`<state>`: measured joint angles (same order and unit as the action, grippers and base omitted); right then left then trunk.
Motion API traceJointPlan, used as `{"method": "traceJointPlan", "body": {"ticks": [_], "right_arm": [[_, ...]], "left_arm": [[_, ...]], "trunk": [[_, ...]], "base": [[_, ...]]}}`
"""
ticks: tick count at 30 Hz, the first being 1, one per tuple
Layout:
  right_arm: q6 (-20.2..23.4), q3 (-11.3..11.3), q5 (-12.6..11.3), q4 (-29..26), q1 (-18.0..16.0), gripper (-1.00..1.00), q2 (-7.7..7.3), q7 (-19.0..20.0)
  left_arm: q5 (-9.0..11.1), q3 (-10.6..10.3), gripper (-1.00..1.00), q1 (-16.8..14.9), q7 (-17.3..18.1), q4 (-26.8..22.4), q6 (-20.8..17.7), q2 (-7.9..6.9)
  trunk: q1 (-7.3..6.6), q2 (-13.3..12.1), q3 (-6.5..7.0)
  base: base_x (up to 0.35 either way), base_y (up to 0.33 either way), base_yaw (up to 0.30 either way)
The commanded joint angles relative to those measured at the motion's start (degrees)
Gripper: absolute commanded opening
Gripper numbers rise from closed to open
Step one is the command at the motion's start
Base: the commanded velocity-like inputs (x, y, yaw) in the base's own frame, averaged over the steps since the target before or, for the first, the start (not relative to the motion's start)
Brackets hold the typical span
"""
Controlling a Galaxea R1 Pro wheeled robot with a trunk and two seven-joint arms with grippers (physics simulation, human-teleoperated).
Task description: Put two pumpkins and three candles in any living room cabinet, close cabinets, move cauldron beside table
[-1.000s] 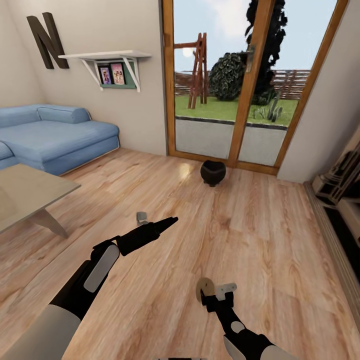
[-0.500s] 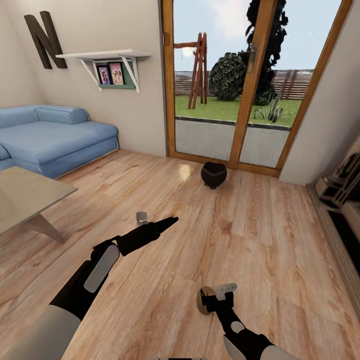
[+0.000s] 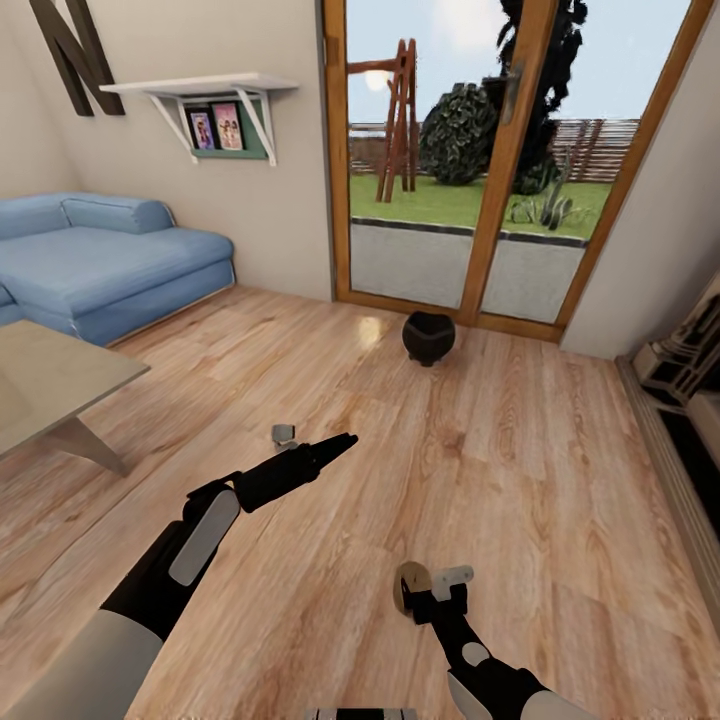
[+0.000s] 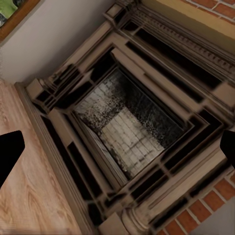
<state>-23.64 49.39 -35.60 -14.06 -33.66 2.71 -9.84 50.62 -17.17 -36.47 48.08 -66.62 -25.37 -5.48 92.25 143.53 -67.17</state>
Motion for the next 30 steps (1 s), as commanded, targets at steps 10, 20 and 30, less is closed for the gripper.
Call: {"method": "traceJointPlan", "body": {"ticks": [10,20,30], "right_arm": [[0.00,0.00,0.00,0.00,0.00,1.00,0.00,0.00],[-0.20,0.08,0.20,0.00,0.00,1.00,-0.04,0.00],[-0.67,-0.03,0.27,0.01,0.00,1.00,-0.16,0.00]], "left_arm": [[-0.07,0.02,1.00,0.00,-0.09,0.05,-0.03,0.03],[-0.25,-0.05,1.00,0.00,-0.34,0.44,-0.03,0.20],[-0.34,-0.06,1.00,0.00,-0.38,0.52,-0.03,0.29]], "trunk": [[0.25,0.14,-2.22],[0.51,0.27,-4.44],[0.77,0.41,-6.65]], "base": [[0.000,0.000,0.000],[0.000,0.000,0.000],[0.000,0.000,0.000]]}}
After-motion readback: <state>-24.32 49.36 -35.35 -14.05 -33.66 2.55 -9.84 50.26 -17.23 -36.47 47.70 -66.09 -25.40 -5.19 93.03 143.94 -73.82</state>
